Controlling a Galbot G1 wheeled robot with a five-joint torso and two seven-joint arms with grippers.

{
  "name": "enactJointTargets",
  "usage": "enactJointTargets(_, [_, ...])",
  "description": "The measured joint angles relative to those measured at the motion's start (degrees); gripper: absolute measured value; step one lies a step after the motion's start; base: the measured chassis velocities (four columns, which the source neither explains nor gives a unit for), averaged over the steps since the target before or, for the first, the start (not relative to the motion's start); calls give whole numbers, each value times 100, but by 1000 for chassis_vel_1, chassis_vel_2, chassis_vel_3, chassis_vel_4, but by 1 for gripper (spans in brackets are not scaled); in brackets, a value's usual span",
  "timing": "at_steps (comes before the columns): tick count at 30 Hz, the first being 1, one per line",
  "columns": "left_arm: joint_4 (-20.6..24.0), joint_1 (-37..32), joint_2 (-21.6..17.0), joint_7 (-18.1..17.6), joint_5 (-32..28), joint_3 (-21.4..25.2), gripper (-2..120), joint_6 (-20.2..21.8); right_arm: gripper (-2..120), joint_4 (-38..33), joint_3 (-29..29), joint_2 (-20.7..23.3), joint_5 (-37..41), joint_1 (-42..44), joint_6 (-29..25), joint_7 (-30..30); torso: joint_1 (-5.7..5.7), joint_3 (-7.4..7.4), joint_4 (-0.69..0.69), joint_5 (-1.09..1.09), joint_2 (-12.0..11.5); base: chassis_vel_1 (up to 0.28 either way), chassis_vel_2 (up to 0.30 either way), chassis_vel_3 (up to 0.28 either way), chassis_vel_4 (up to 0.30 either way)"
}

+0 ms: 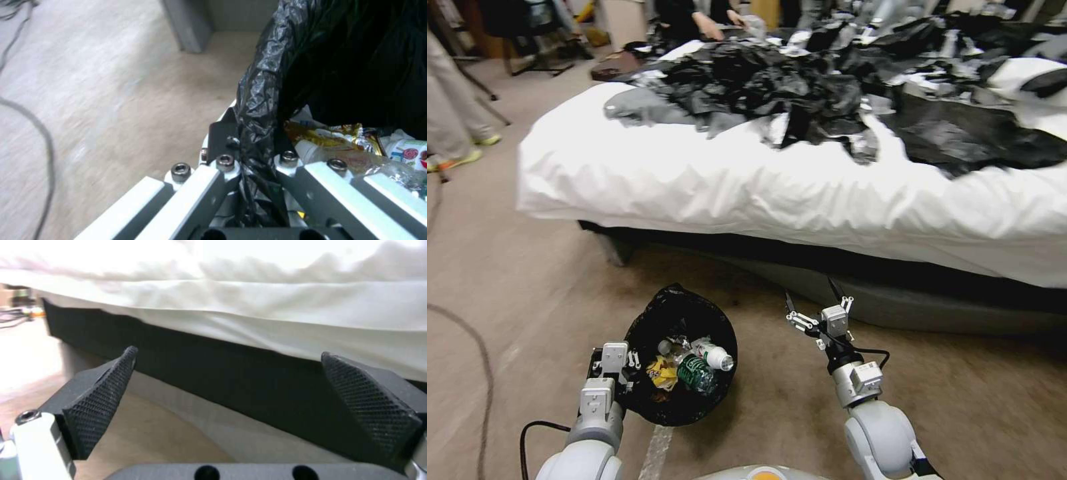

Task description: Pick up the trash bin, then pick up the garbage from the floor and place it into the trash bin.

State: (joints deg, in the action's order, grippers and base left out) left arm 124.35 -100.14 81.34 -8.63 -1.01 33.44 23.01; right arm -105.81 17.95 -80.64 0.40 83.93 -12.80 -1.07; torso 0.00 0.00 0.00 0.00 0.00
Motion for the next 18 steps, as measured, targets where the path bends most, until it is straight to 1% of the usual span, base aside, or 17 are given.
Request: enactJointTargets(18, [-21,38,-30,5,-19,15,0,5,100,13,-32,0,-5,-39,61,1,0,0,-1,0,0,127,125,125,124])
